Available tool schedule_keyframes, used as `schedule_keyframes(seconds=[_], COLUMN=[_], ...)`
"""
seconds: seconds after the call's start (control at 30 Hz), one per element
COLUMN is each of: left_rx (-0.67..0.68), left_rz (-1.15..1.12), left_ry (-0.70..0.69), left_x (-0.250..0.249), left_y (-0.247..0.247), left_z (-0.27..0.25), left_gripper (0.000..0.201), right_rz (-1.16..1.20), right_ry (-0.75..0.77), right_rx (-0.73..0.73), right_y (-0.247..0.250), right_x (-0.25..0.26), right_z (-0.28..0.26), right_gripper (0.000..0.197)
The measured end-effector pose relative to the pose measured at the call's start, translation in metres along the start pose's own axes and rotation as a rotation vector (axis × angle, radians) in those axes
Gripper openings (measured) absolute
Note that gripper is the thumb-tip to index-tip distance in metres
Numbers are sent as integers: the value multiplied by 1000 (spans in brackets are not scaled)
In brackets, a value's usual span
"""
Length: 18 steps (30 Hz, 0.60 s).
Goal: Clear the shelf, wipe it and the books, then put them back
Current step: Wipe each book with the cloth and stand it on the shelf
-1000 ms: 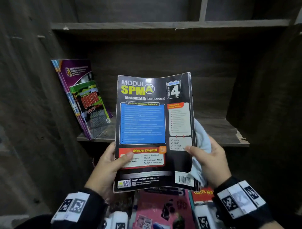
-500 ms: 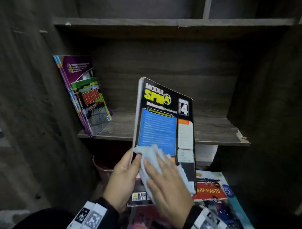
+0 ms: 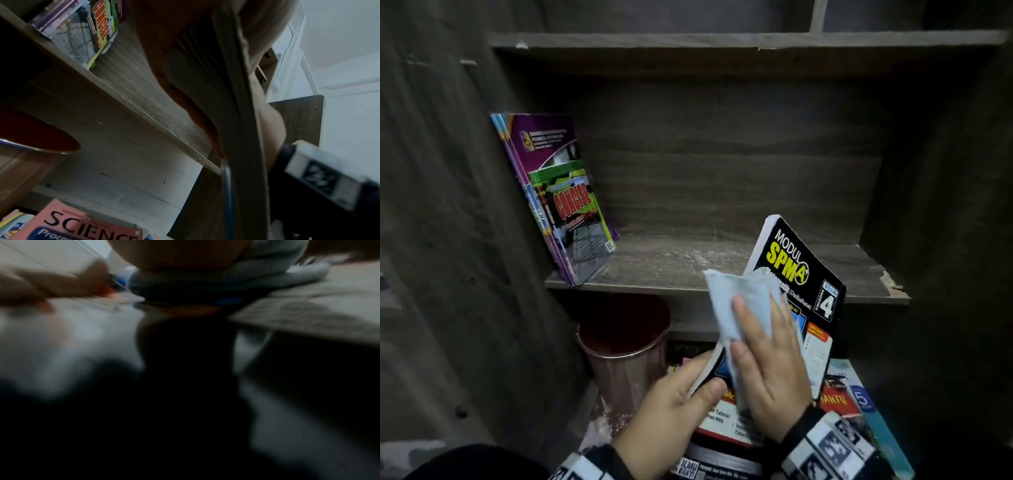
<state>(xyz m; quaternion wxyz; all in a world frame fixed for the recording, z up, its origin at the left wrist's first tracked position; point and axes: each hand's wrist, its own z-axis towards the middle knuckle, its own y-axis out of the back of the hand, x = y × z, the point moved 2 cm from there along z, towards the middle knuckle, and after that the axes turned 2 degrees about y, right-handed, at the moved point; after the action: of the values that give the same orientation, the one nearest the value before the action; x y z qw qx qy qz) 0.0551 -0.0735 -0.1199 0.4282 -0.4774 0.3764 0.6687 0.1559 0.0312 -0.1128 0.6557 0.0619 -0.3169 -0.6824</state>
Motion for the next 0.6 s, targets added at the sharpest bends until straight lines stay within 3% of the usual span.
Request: schedule_keyframes(seconds=[0.03, 0.2, 0.27, 0.33, 0.47, 0.53, 0.6], left_rx=[16, 86, 95, 83, -10, -8, 7], left_rz=[-5, 14, 6, -6, 24, 17, -10], left_ry=[8, 29, 44, 27, -69, -81, -67], left_x=[-2, -4, -2, -1, -3, -4, -5], left_y=[1, 0, -2, -4, 0, 2, 5], left_z=[-1, -4, -5, -4, 0, 0, -1], left_gripper=[37, 38, 38, 38, 38, 45, 42], right_rz=[-29, 40, 72, 30, -43, -97, -116], right_ry=[-70, -785, -855, -692, 37, 70, -165], right_rx=[-41, -279, -294, -168, 17, -12, -92], right_y=[5, 28, 27, 16, -5, -2, 9], right_x=[-11, -76, -70, -39, 3, -7, -28], right_z=[5, 19, 19, 12, -3, 2, 11], right_gripper=[44, 44, 44, 41, 47, 45, 49])
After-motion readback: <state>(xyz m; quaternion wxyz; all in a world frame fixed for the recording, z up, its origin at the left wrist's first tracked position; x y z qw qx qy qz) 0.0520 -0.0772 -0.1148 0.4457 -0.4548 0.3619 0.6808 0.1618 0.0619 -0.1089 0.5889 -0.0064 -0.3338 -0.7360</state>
